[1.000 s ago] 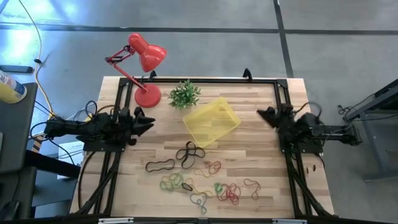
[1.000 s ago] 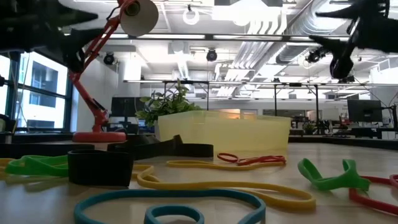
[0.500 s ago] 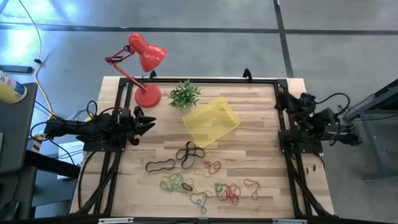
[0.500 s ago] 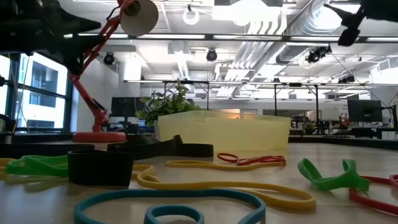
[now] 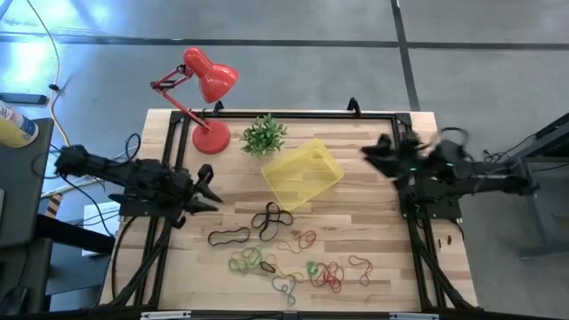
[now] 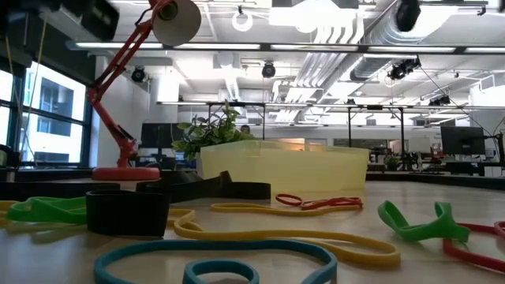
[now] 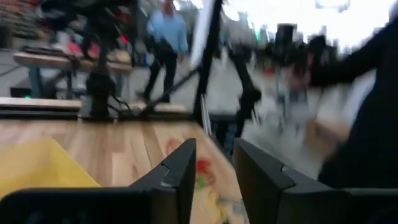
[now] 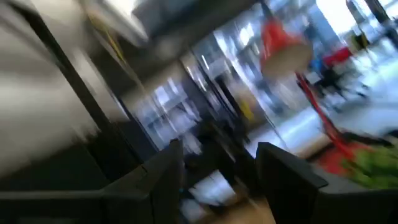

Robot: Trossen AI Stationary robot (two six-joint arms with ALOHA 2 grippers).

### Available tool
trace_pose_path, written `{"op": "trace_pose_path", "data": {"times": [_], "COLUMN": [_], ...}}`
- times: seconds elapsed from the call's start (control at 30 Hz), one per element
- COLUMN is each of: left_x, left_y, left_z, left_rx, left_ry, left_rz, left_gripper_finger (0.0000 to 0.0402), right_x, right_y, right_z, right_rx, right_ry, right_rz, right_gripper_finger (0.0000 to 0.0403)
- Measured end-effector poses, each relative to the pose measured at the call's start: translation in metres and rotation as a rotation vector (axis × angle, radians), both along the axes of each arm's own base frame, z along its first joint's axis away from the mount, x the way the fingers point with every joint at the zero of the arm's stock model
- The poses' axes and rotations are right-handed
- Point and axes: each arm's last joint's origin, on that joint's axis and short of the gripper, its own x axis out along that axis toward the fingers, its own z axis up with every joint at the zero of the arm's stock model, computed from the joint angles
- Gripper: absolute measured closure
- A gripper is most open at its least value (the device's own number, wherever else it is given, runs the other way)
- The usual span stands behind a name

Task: Pick and place rubber bands into bin
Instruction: Put the black rubber band into the transparent yellow bin

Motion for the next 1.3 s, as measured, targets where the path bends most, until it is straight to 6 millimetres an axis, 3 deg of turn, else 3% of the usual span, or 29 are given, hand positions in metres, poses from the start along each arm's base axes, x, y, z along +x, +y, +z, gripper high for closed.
{"op": "trace_pose_path", "data": {"times": [0.13, 0.3, 0.4, 0.53, 0.67, 0.9, 1.3], "left_x": [0.024, 0.041, 0.049, 0.063, 0.076, 0.086, 0.1], "left_y": [-0.011, -0.026, -0.033, -0.04, -0.043, -0.044, -0.047], "left_z": [0.011, -0.006, -0.021, -0.036, -0.051, -0.071, -0.082], "left_rx": [0.119, 0.243, 0.33, 0.37, 0.38, 0.406, 0.362], "left_ry": [0.244, 0.782, 1.021, 1.147, 1.184, 1.271, 1.251], "left_rz": [-0.109, -0.164, -0.149, -0.162, -0.158, -0.025, 0.049], "left_gripper_finger": [0.0323, 0.0336, 0.0341, 0.0339, 0.0337, 0.0334, 0.0241], "right_x": [0.041, 0.077, 0.094, 0.106, 0.103, 0.081, 0.054], "right_y": [0.0, 0.01, 0.025, 0.044, 0.061, 0.085, 0.114], "right_z": [0.001, -0.012, -0.017, -0.018, -0.018, -0.026, -0.033], "right_rx": [-0.064, -0.108, -0.193, -0.299, -0.328, -0.295, -0.278], "right_ry": [0.363, 0.797, 0.912, 0.946, 0.946, 1.078, 1.137], "right_rz": [0.044, 0.129, 0.178, 0.169, 0.165, 0.132, 0.012], "right_gripper_finger": [0.0212, 0.0223, 0.0231, 0.0245, 0.0259, 0.0266, 0.0195]}}
